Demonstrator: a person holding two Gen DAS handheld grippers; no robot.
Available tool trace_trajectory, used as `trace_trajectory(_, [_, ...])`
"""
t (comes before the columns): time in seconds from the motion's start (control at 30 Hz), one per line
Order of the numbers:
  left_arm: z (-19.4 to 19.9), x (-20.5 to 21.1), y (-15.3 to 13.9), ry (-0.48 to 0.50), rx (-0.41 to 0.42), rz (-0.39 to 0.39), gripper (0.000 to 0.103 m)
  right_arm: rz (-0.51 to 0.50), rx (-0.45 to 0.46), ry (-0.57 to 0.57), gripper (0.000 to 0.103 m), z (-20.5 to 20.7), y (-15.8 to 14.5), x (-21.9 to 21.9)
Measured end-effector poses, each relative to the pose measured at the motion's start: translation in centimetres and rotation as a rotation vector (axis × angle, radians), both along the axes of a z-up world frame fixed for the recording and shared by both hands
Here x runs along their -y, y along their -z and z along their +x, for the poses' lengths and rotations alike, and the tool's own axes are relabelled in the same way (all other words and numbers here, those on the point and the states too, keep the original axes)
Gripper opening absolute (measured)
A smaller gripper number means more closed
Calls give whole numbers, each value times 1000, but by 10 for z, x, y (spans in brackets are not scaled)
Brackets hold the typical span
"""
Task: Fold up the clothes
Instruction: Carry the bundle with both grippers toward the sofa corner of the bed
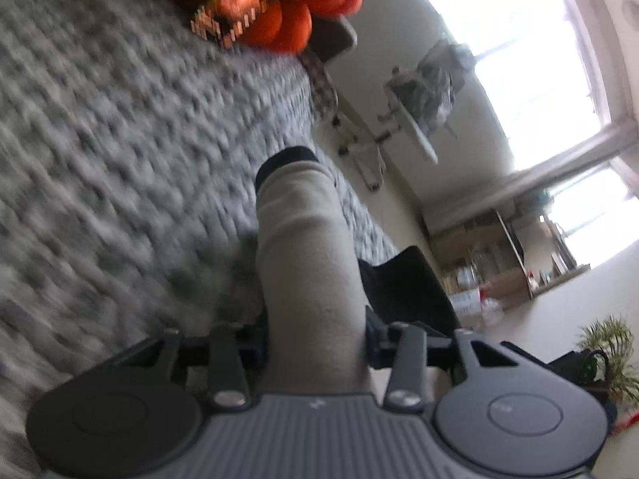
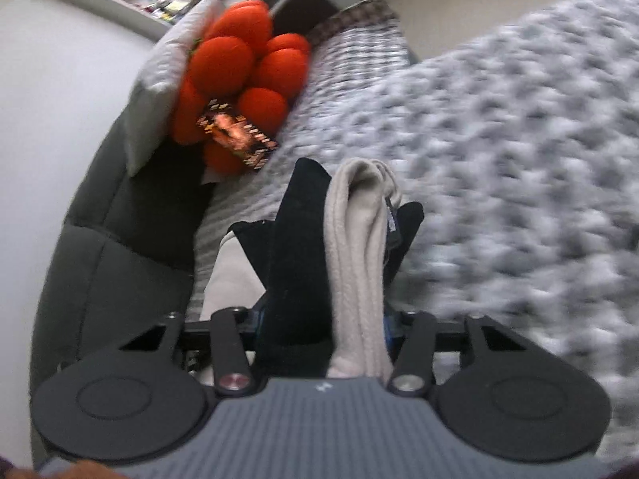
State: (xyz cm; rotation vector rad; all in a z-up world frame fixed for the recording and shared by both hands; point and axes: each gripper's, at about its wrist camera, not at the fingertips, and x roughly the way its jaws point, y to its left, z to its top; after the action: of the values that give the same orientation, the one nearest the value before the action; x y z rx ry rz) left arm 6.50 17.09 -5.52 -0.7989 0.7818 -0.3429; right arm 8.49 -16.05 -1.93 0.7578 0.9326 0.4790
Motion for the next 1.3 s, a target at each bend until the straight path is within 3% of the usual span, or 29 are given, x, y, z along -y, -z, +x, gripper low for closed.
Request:
trace_trajectory(0.3, [-26, -110, -30, -236, 69, 14, 43, 70, 46, -199, 52, 58, -12, -121])
trace_trajectory(0.63, [-39, -226, -18, -528, 94, 43, 43, 144, 57, -392, 52, 124, 11, -273])
trace_trajectory(0.8, [-39, -264, -6, -628, 125, 45, 43, 163, 95, -459, 52, 141, 26, -327])
trace_trajectory(1.0, [-35, -284, 17, -693, 102, 52, 44, 161, 131, -488, 52, 160, 46, -361])
trace_trajectory(1.17, [-35, -287, 47, -709, 24, 68, 50, 23, 158, -507, 51, 167, 73, -373])
trace_trajectory(1.3, [-39, -287, 46, -714, 37, 42, 50, 56, 195, -513, 51, 164, 77, -368])
